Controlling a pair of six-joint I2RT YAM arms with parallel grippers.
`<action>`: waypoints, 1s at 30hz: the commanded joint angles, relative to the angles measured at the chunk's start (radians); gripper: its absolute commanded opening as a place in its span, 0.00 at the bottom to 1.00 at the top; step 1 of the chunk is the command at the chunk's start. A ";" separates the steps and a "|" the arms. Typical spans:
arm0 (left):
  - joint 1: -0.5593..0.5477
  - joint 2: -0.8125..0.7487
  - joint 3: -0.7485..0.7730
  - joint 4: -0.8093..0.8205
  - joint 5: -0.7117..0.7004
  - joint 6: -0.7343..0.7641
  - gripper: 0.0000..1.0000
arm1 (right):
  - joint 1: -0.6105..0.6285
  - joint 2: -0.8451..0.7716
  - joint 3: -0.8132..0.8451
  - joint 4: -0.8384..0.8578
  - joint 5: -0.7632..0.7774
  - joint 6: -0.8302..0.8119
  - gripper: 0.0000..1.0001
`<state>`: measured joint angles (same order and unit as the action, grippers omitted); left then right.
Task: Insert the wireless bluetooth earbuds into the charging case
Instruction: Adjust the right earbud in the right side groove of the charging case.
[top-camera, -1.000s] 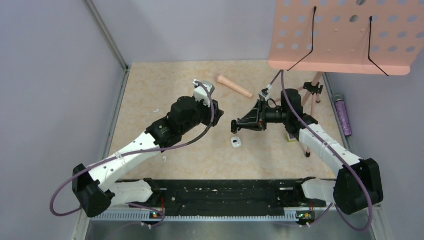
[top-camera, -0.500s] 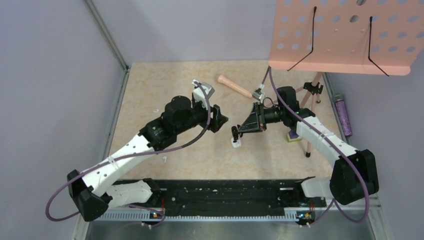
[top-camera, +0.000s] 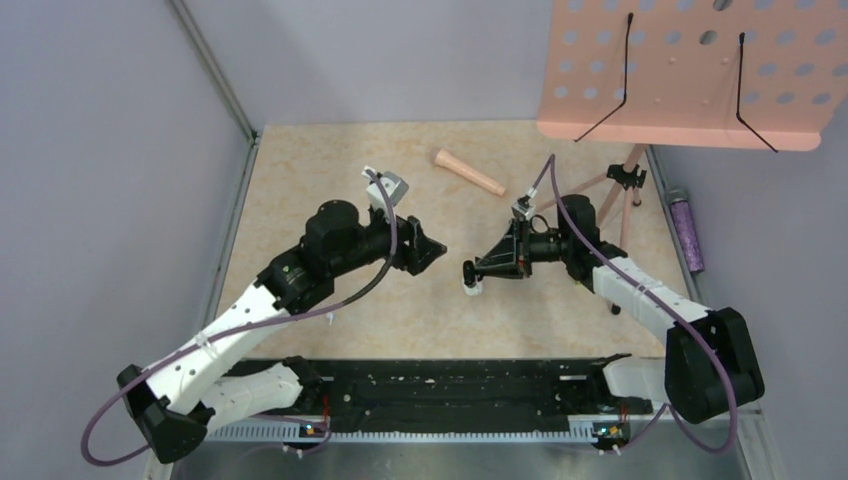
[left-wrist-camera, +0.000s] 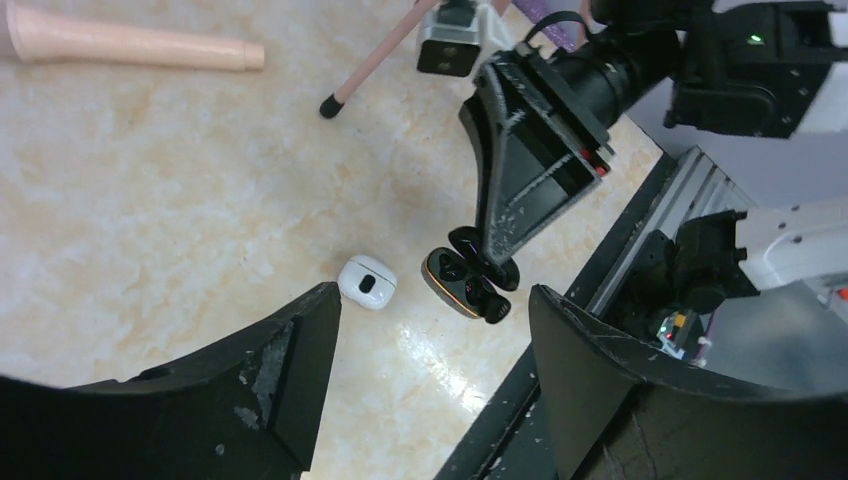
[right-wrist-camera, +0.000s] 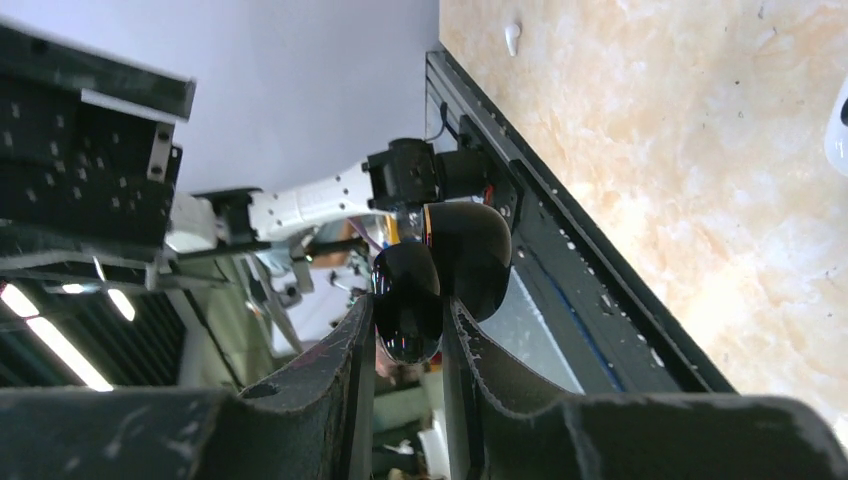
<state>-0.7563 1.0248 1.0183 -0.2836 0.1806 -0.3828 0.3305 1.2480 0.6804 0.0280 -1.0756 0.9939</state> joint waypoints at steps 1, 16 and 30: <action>-0.029 -0.083 -0.033 0.123 0.098 0.320 0.74 | 0.001 -0.049 -0.011 0.131 0.063 0.211 0.00; -0.074 0.018 -0.017 0.019 0.391 0.867 0.72 | 0.001 -0.096 -0.003 0.031 0.148 0.313 0.00; -0.100 0.132 -0.011 0.100 0.337 0.824 0.62 | 0.000 -0.106 -0.005 0.044 0.148 0.315 0.00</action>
<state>-0.8505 1.1446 0.9920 -0.2661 0.5259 0.4583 0.3305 1.1770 0.6666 0.0521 -0.9253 1.2999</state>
